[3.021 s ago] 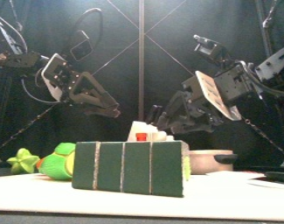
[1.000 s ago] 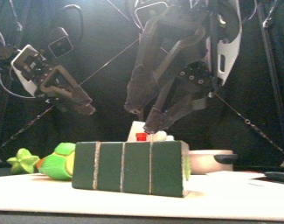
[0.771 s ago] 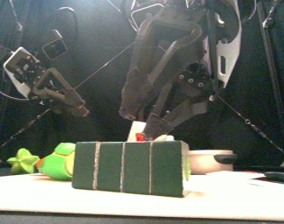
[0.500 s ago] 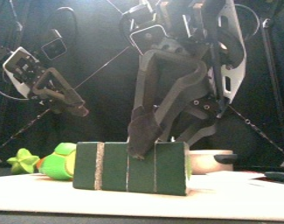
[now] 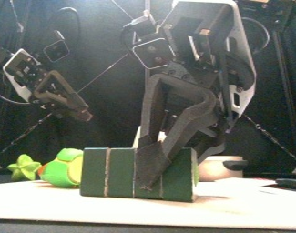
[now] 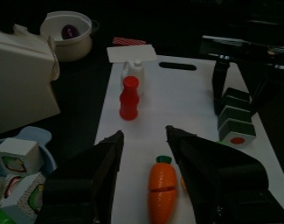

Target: Pick up green sushi roll

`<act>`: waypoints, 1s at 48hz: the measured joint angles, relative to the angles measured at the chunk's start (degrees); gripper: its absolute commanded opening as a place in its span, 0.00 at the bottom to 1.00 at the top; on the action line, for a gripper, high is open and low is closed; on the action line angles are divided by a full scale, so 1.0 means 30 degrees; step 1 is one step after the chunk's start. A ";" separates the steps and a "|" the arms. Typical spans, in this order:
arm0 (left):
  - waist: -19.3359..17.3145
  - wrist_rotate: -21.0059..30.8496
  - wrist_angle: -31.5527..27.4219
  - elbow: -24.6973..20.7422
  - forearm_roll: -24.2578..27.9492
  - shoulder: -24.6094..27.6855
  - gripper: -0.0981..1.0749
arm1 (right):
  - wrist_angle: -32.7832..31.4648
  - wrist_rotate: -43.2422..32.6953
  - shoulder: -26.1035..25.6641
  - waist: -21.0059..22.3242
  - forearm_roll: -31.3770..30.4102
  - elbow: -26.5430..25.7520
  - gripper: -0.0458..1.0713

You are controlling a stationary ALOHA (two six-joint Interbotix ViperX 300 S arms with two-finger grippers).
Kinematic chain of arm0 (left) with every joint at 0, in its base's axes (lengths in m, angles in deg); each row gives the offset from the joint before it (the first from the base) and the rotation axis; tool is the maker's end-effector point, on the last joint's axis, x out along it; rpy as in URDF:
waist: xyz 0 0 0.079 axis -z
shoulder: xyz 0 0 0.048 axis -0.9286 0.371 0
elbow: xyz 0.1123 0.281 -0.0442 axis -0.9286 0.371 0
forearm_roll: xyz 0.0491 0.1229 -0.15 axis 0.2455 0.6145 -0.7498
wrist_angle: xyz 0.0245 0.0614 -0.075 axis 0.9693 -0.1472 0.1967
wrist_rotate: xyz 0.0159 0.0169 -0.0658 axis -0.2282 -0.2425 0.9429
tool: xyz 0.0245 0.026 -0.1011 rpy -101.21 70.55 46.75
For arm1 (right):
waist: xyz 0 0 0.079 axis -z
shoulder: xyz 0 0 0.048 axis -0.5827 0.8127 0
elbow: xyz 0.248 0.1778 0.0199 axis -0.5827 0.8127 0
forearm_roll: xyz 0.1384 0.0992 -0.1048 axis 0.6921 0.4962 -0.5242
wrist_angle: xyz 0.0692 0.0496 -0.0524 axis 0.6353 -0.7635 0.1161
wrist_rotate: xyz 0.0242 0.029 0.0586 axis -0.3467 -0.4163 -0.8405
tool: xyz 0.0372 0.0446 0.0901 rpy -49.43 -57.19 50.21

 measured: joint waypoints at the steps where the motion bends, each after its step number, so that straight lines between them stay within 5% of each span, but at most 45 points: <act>1: 0.0000 0.0000 0.0000 0.0000 0.0000 0.0029 0.79 | 0.0000 0.0000 0.0000 0.0000 -0.0029 0.0000 0.70; 15: 0.0000 0.0000 0.0000 0.0000 -0.0029 0.0000 0.79 | -0.0117 -0.0029 0.0000 0.0029 0.0000 -0.0088 0.58; 48: 0.0029 0.0000 0.0000 0.0000 0.0000 0.0000 0.79 | -0.2930 -0.0322 -0.1025 0.0029 0.0439 -0.0439 0.58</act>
